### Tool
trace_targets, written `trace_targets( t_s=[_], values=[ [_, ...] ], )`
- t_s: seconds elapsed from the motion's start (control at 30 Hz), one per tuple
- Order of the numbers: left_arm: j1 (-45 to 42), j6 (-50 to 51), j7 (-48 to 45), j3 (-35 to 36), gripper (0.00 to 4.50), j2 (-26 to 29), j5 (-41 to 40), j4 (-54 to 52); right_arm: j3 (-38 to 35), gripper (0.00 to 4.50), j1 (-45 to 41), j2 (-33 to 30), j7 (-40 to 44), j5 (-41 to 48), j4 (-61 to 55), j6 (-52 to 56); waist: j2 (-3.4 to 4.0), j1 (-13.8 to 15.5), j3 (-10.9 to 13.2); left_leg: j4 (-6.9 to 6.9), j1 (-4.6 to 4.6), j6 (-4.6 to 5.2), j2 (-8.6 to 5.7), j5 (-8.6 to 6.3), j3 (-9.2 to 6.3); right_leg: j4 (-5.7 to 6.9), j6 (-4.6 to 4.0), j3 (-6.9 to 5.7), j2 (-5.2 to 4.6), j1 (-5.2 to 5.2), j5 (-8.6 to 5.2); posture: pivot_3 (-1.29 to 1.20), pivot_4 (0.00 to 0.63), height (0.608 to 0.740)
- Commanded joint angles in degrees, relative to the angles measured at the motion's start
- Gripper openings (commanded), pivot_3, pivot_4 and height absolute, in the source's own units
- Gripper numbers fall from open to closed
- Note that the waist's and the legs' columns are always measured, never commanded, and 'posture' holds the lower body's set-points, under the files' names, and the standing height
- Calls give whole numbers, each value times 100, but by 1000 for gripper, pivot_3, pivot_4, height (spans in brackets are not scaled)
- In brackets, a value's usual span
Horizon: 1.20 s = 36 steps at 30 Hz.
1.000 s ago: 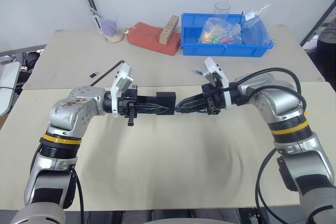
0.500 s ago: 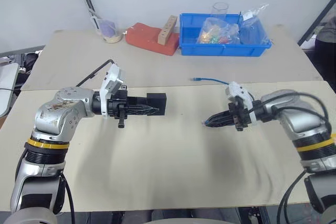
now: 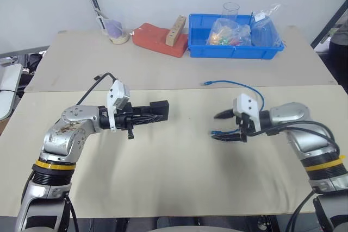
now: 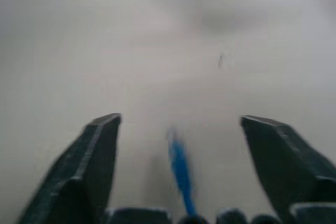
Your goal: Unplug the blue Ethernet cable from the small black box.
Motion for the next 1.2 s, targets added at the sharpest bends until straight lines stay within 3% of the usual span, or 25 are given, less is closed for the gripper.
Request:
trace_targets(
  t_s=[0.03, 0.27, 0.57, 0.7, 0.83, 0.97, 1.2],
  values=[
    [132, -795, 701, 274, 550, -304, 475, 544, -512, 4470, -203, 398, -780, 877, -1152, 1123, 0, -10, 0, -2, 1, 0, 1, 0, -1, 3, 0, 0, 1, 0, 0, 0, 150, 740],
    [-74, -2643, 2196, 399, 550, -1150, 1490, 2263, -416, 4470, -171, 1251, -2309, 923, -2125, 1888, -1, 132, -1, 3, -5, 0, -11, 0, -4, 9, 0, -3, -11, -2, 0, 0, 150, 740],
    [-520, -3719, 2721, 469, 550, -1597, 1790, 3942, -219, 4470, -254, 1218, -2649, 729, -1975, 1875, -2, 157, -2, 6, -5, 0, -17, 0, 0, 8, 0, -4, -13, -4, 0, 0, 150, 740],
    [-546, -3700, 2601, 556, 2422, -1570, 1665, 4102, -215, 4500, -219, 1205, -2628, 680, -1888, 1787, -2, 109, -2, 4, -1, 0, -12, 0, 0, 15, 0, -4, -7, -4, 0, 0, 150, 740],
    [-229, -3365, 2440, 737, 4398, -1339, 1450, 3550, -280, 4500, -132, 1111, -2556, 648, -1817, 1671, -2, 74, -2, 3, -1, 0, -10, 0, -1, 21, 0, -5, -5, -5, 0, 0, 150, 740],
    [291, -2673, 2228, 854, 4464, -1010, 1171, 2473, -368, 4500, -5, 912, -2395, 661, -1768, 1531, -2, 28, -2, 1, -1, 0, -7, 0, -5, 22, 0, -8, -4, -6, 0, 0, 150, 740],
    [1599, -151, 1285, 1557, 4464, 1024, 37, -538, -723, 4500, 403, -56, -1666, 485, -1334, 835, -6, -1, 3, -7, 1, 0, -2, 0, -8, 11, 0, -6, -5, -5, 0, 0, 150, 740]
  ],
)
